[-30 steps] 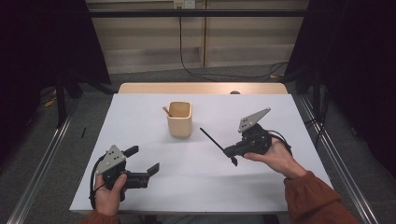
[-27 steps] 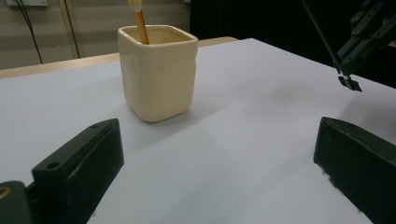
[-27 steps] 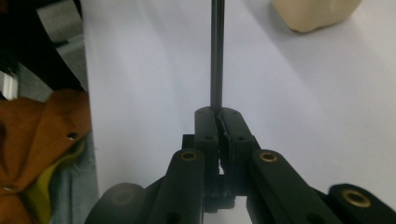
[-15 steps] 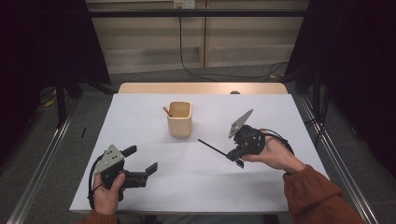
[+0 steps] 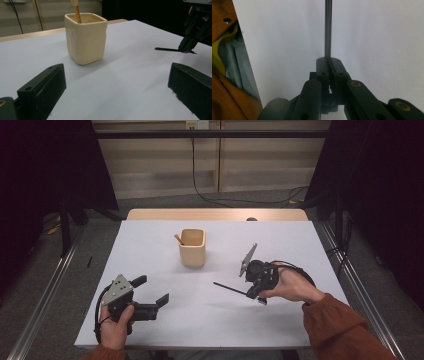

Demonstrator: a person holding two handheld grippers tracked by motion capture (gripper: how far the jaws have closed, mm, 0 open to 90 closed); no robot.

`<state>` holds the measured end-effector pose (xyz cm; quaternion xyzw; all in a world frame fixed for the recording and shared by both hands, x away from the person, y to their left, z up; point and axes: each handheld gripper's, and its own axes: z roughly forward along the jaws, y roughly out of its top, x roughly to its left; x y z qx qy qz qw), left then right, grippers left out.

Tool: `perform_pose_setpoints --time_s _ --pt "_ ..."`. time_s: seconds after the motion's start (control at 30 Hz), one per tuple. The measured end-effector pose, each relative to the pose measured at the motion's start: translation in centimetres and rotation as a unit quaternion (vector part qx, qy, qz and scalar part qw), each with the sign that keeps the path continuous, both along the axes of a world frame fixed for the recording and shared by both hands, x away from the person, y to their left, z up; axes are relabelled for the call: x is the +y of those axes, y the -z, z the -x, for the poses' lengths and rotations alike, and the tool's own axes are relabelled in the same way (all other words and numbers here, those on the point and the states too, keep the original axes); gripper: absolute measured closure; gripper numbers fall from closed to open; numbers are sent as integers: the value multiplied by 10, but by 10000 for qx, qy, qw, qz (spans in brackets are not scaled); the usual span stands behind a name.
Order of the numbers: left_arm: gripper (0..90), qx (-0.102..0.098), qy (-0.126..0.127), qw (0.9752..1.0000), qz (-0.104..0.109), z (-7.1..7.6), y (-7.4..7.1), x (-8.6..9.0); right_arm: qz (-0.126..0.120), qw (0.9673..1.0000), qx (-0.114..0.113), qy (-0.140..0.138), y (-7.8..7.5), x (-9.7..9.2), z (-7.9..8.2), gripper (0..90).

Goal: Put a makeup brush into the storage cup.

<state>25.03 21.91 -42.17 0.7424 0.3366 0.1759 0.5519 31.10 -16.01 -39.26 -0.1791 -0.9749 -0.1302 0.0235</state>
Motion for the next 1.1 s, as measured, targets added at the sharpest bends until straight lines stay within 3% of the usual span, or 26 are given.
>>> perform_pose_setpoints --time_s 0.1,0.4,0.7,0.83,1.0,1.1 --pt "15 -8 17 10000 -8 -1 -1 0 95 9999 48 -65 1 3 2 862" --pt "14 -11 262 9997 26 -2 -8 -4 -11 9999 45 -103 2 4 2 861" --pt "13 -216 292 9990 273 -2 -23 -1 -45 9999 126 -62 9 3 0 861" --pt "9 -354 313 9986 244 -4 -29 -3 -87 9998 164 -6 11 3 0 861" --pt "8 -490 318 9977 355 -7 -39 -6 -101 9998 180 -14 11 3 0 862" --pt "8 -570 455 9967 362 -9 -41 -10 -107 9998 159 -7 11 1 -1 861"
